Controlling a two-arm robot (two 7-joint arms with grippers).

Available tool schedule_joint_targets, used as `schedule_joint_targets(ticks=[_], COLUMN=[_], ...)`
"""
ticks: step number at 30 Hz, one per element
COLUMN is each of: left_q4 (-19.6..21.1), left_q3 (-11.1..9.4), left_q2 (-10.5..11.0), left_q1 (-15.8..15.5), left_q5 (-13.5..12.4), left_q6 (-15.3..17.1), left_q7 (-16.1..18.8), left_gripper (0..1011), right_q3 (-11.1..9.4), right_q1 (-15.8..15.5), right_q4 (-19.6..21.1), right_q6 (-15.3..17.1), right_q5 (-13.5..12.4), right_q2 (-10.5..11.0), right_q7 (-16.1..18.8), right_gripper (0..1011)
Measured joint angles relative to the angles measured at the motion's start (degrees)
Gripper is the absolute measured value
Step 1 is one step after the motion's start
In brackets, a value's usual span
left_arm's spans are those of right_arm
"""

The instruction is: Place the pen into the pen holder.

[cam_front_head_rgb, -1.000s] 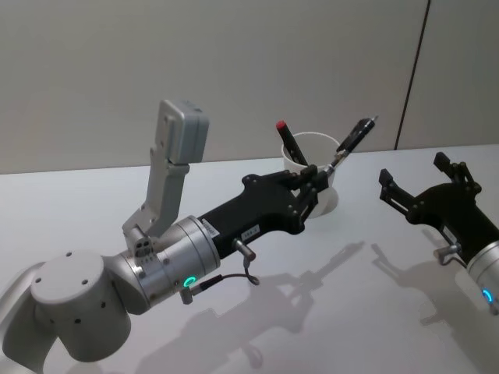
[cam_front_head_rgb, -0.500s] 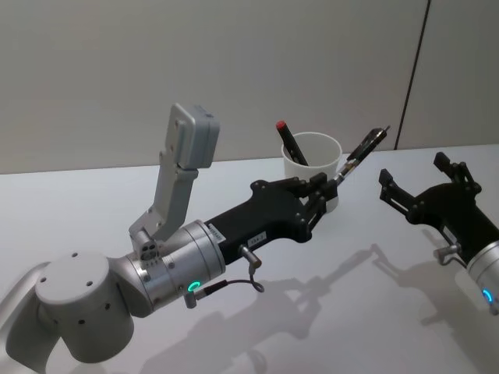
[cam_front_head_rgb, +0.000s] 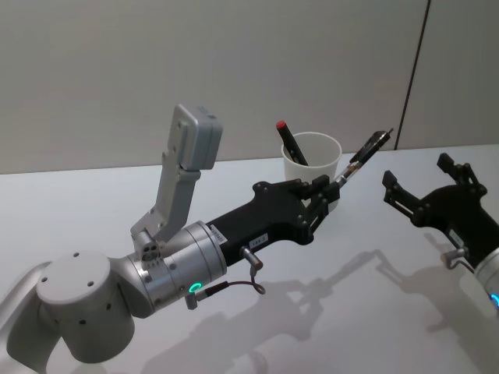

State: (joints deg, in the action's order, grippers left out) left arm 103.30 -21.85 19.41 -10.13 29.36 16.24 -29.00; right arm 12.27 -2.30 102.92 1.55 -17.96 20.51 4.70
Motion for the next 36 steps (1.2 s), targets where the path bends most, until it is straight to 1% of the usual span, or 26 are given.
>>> schedule_joint_targets(ticks=[9,15,18,21,22,25,26,28,29,30,31,32,33,34,35,36], left_q4=[0.0,0.0,0.0,0.0,0.0,0.0,0.0,0.0,0.0,0.0,0.0,0.0,0.0,0.0,0.0,0.0], left_q3=[0.0,-0.1,-0.1,-0.1,-0.1,-0.1,-0.1,-0.1,-0.1,-0.1,-0.1,-0.1,-0.1,-0.1,-0.1,-0.1], left_q2=[0.0,0.0,0.0,0.0,0.0,0.0,0.0,0.0,0.0,0.0,0.0,0.0,0.0,0.0,0.0,0.0], left_q1=[0.0,0.0,0.0,0.0,0.0,0.0,0.0,0.0,0.0,0.0,0.0,0.0,0.0,0.0,0.0,0.0], left_q5=[-0.1,-0.1,-0.1,-0.1,-0.1,-0.1,-0.1,-0.1,-0.1,-0.1,-0.1,-0.1,-0.1,-0.1,0.0,0.0], left_q6=[0.0,0.1,0.1,0.1,0.1,0.1,0.1,0.1,0.1,0.1,0.1,0.1,0.1,0.1,0.1,0.1], left_q7=[-0.1,-0.1,-0.1,-0.1,-0.1,-0.1,-0.1,-0.1,-0.1,-0.1,-0.1,-0.1,-0.1,-0.1,-0.1,-0.1], left_gripper=[116,116,116,116,116,116,116,116,116,116,116,116,116,116,116,116], right_q3=[-1.1,-2.0,-2.6,-2.9,-3.1,-3.4,-3.6,-3.9,-4.0,-4.1,-4.3,-4.3,-4.5,-4.6,-4.7,-4.8], right_q1=[-2.3,-4.2,-5.3,-5.9,-6.3,-6.8,-7.1,-7.4,-7.7,-7.8,-8.0,-8.0,-8.2,-8.2,-8.4,-8.4], right_q4=[2.8,4.9,6.2,6.9,7.4,7.9,8.3,8.7,9.0,9.1,9.3,9.3,9.6,9.7,9.8,9.9], right_q6=[-0.2,0.1,0.5,0.8,1.0,1.3,1.6,1.8,2.1,2.2,2.5,2.5,2.8,2.9,3.2,3.4], right_q5=[-2.7,-5.6,-8.1,-9.9,-11.1,-13.2,-14.5,-15.8,-17.4,-18.1,-19.4,-19.4,-21.0,-21.5,-23.1,-23.9], right_q2=[2.1,3.6,4.4,4.9,5.2,5.5,5.8,6.0,6.2,6.2,6.4,6.4,6.5,6.6,6.7,6.7], right_q7=[1.0,2.1,3.0,3.7,4.2,5.0,5.4,5.9,6.4,6.8,7.3,7.3,7.8,8.0,8.6,8.8], right_gripper=[1001,1002,1001,1002,1002,1002,1002,1002,1002,1002,1001,1001,1002,1002,1001,1001])
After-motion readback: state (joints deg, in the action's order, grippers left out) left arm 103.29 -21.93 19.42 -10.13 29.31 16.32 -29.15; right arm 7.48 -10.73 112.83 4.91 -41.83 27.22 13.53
